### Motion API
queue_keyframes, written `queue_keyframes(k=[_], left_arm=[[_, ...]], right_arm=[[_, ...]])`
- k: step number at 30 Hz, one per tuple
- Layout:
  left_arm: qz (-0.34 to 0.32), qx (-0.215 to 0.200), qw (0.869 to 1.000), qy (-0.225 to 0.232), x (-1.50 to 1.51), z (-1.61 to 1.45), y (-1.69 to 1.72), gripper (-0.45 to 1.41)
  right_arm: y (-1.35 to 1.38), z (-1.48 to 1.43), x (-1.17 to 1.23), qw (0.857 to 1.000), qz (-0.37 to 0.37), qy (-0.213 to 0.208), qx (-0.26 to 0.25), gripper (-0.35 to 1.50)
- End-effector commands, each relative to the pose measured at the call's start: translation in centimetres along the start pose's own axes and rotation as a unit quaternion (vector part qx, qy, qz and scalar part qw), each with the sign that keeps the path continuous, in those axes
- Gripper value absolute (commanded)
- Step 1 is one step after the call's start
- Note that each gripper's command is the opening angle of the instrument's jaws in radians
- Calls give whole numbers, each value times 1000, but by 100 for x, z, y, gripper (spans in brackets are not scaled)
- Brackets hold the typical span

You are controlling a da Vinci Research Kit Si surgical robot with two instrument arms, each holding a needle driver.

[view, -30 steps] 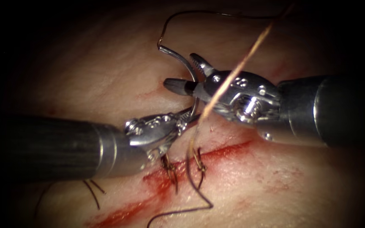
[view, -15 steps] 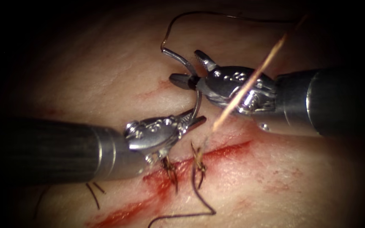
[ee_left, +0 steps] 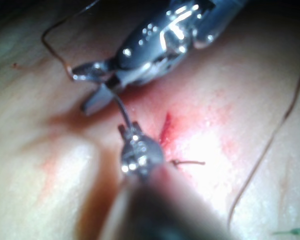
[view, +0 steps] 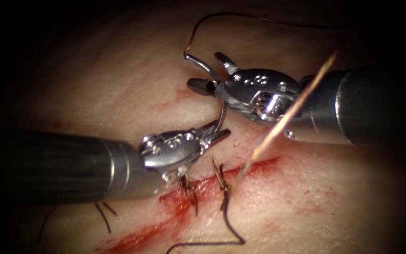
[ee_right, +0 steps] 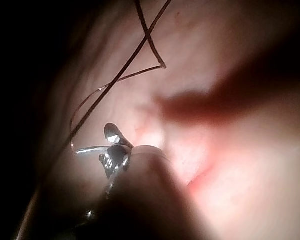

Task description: Wound Closure

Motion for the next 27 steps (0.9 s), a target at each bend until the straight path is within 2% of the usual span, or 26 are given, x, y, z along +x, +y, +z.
queue_keyframes(k=[1, 2, 11, 12, 13, 14, 15, 16, 17, 21, 22, 23, 24, 25, 26, 27], left_arm=[[0, 1, 1000, -1, -5, 6, 2, -45], [0, 1, 1000, -1, -5, 5, 2, -45], [13, 4, 1000, 5, -2, 4, 0, -45], [25, 15, 1000, 10, 2, 4, -2, -15], [27, 18, 999, 12, 4, 3, -3, 2], [27, 18, 999, 12, 4, 3, -3, 2], [28, 18, 999, 19, 7, 3, -5, 27], [43, 20, 998, 38, 14, 1, -7, 81], [53, 18, 998, 43, 16, 1, -8, 94], [54, -44, 996, 62, 19, -4, -7, 116], [56, -63, 994, 64, 21, -6, -7, 123], [56, -63, 994, 64, 21, -6, -7, 123], [61, -92, 992, 63, 23, -13, -8, 123], [61, -92, 992, 63, 23, -13, -8, 123], [60, -118, 989, 61, 27, -24, -13, 123], [60, -118, 989, 61, 27, -24, -13, 123]], right_arm=[[-8, 6, -5, 1000, -2, -5, 4, -12], [-9, 5, -6, 1000, -4, -10, 6, -35], [-12, 2, -8, 1000, -9, -19, 14, -35], [-12, 1, -8, 1000, -9, -15, 21, -35], [-11, 0, -8, 1000, -11, -11, 25, -35], [-11, 0, -8, 1000, -11, -11, 25, -35], [-9, 0, -9, 1000, -11, -7, 27, -35], [-6, -3, -10, 999, -13, 5, 35, -35], [-3, -4, -11, 999, -13, 10, 41, -35], [10, -8, -17, 997, -15, 30, 70, -35], [19, -11, -23, 994, -18, 41, 100, -35], [19, -11, -23, 994, -18, 41, 100, -35], [35, -18, -31, 989, -26, 52, 137, -35], [35, -18, -31, 989, -26, 52, 137, -35], [50, -27, -41, 982, -37, 55, 175, -35], [50, -27, -41, 982, -37, 55, 175, -35]])
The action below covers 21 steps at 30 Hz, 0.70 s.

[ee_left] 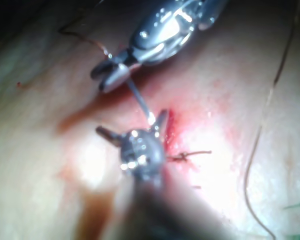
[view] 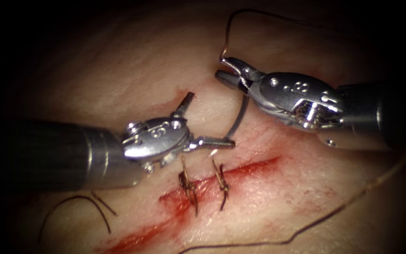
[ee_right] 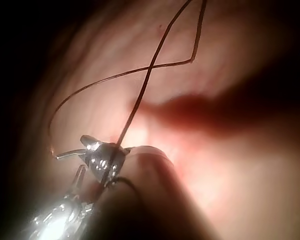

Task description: Wound Closure

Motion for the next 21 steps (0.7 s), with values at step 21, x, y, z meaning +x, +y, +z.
queue_keyframes(k=[21], left_arm=[[-51, -198, 979, 6, -12, -21, -6, 118]], right_arm=[[27, -47, -1, 929, -65, 147, 335, -35]])
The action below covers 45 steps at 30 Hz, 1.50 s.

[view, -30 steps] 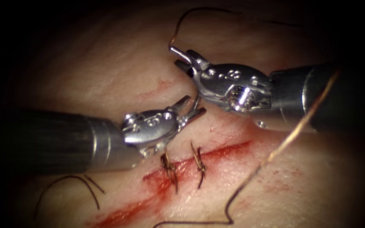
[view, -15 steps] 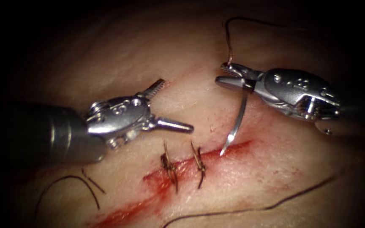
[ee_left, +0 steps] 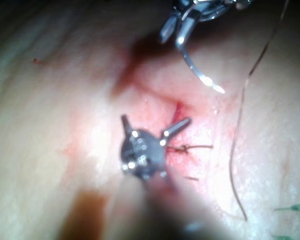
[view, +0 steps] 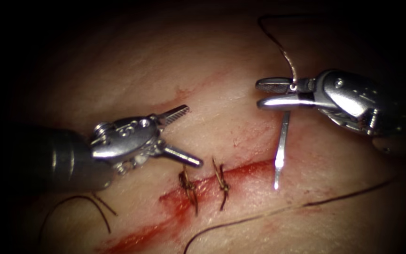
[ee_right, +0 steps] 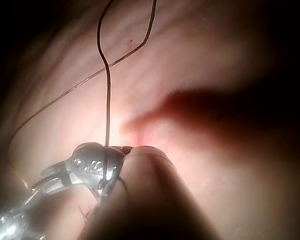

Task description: Wound Closure

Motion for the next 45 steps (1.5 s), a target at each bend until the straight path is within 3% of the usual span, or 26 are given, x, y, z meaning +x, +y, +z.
queue_keyframes(k=[1, 4, 6, 8, 9, 11, 14, 23, 30, 45], left_arm=[[19, -1, 1000, 0, -10, 11, -3, 118], [31, -12, 999, -1, -19, 20, -1, 116], [40, -42, 998, -7, -31, 31, 2, 94], [45, -56, 997, -12, -36, 37, 3, 61], [50, -67, 996, -13, -37, 42, 3, 19], [52, -49, 997, -11, -38, 45, 2, 0], [53, -30, 998, -9, -39, 52, 2, -12], [62, 10, 998, 16, -85, 78, 24, -10], [52, -1, 999, 11, -99, 85, 39, -3], [49, -5, 999, 2, -105, 95, 45, 3]], right_arm=[[6, 8, -9, 1000, -8, 9, 28, -35], [8, 7, -11, 999, -16, 9, 48, -35], [11, 9, -13, 998, -18, -4, 62, -35], [13, 11, -14, 997, -32, -4, 69, -35], [16, 11, -14, 996, -46, -5, 71, -35], [18, 12, -15, 995, -61, -7, 75, -35], [20, 16, -15, 992, -102, -19, 76, -35], [35, 57, -11, 974, -216, -33, 54, -35], [23, 80, -25, 954, -295, -18, 47, -35], [15, 71, -45, 912, -407, -22, 45, -35]])
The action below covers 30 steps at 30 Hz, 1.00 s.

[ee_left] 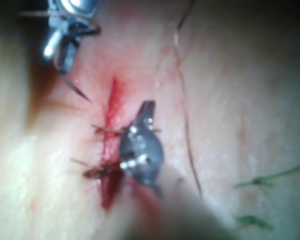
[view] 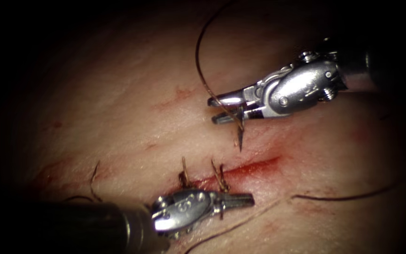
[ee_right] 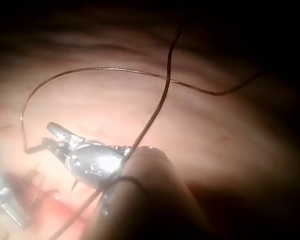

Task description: Wound Closure

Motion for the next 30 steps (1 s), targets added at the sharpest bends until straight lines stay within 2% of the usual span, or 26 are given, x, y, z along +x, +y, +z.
queue_keyframes(k=[1, 5, 11, 19, 30], left_arm=[[-1, -1, 1000, -2, -7, 6, 1, 3], [-3, -1, 1000, -5, -9, 6, 0, 3], [-3, -2, 1000, -5, -9, 5, -1, 3], [-3, -3, 1000, -7, -9, 4, -3, 3], [-2, -3, 1000, -8, -9, 4, -4, 3]], right_arm=[[-2, 3, -7, 1000, -4, -5, 4, -35], [-6, -2, -11, 1000, -14, -18, 14, -35], [-16, 0, -15, 1000, -23, -14, 7, -35], [-6, -2, -3, 1000, -16, -10, -1, -35], [-11, 2, -12, 1000, -20, -10, 0, -35]])
